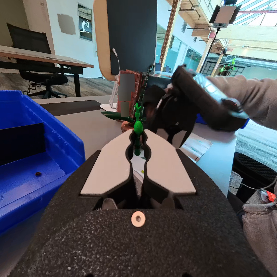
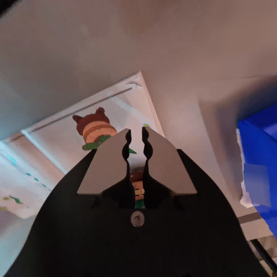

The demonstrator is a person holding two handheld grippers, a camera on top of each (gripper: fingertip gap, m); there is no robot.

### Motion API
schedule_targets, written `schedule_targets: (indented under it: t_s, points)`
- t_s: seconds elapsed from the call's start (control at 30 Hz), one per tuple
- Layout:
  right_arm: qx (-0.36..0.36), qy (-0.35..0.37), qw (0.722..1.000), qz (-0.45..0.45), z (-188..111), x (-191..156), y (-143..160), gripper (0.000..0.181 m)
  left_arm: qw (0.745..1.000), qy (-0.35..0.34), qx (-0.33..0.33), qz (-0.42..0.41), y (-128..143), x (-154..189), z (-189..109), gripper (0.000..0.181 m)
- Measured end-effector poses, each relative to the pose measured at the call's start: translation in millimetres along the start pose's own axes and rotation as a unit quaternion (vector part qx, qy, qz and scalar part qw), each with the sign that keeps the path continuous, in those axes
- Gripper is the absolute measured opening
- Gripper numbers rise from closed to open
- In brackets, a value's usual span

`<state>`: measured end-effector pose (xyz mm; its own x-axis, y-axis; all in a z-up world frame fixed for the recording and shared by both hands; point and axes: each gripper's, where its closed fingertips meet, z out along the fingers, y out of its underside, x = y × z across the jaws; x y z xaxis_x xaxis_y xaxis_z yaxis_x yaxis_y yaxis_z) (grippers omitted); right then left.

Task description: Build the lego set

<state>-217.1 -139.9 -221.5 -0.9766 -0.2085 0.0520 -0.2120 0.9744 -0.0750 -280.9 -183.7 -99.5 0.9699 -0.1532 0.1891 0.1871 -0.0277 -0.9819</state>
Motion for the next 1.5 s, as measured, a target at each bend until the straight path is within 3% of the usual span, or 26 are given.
schedule_targets:
  t_s: [0.13, 0.57, 0.67, 0.8, 0.93, 1.1, 1.3, 1.4, 1.5]
  points:
    - [-0.032, -0.03, 0.999, -0.009, 14.1, 8.0, 16.6, 0.011, 1.0, -0.002, 0.018, -0.004, -6.7, -4.7, -11.4, 0.008]
    - [-0.032, -0.008, 0.998, -0.057, 35.3, 13.3, 10.8, 0.004, 0.999, -0.001, 0.035, -0.008, -13.4, -4.9, -14.9, 0.008]
    - [-0.037, 0.032, 0.998, -0.039, 16.9, 19.8, 11.9, 0.004, 1.0, -0.004, 0.029, -0.003, -11.7, -5.2, -14.6, 0.008]
    - [-0.026, 0.146, 0.989, 0.015, -43.9, 17.9, 2.9, 0.004, 1.0, 0.009, -0.001, 0.009, -3.3, 1.5, -9.2, 0.008]
    - [-0.013, 0.321, 0.944, 0.069, -100.8, -13.1, 4.1, 0.004, 0.986, 0.127, -0.102, -0.02, 23.8, 50.8, 12.3, 0.008]
    - [-0.038, 0.558, 0.827, 0.065, -116.6, -73.5, 29.2, 0.003, 0.934, 0.307, -0.142, -0.116, 48.1, 132.6, 58.4, 0.007]
    - [-0.119, 0.646, 0.754, 0.012, -95.4, -111.1, 37.8, 0.003, 0.913, 0.272, -0.269, -0.139, 109.1, 152.0, 98.5, 0.008]
    - [-0.132, 0.656, 0.743, -0.035, -78.1, -114.1, 40.6, 0.003, 0.904, 0.247, -0.319, -0.139, 132.2, 153.5, 104.5, 0.008]
    - [-0.097, 0.648, 0.754, -0.042, -57.1, -115.4, 39.6, 0.003, 0.894, 0.227, -0.36, -0.139, 149.8, 152.3, 107.8, 0.008]
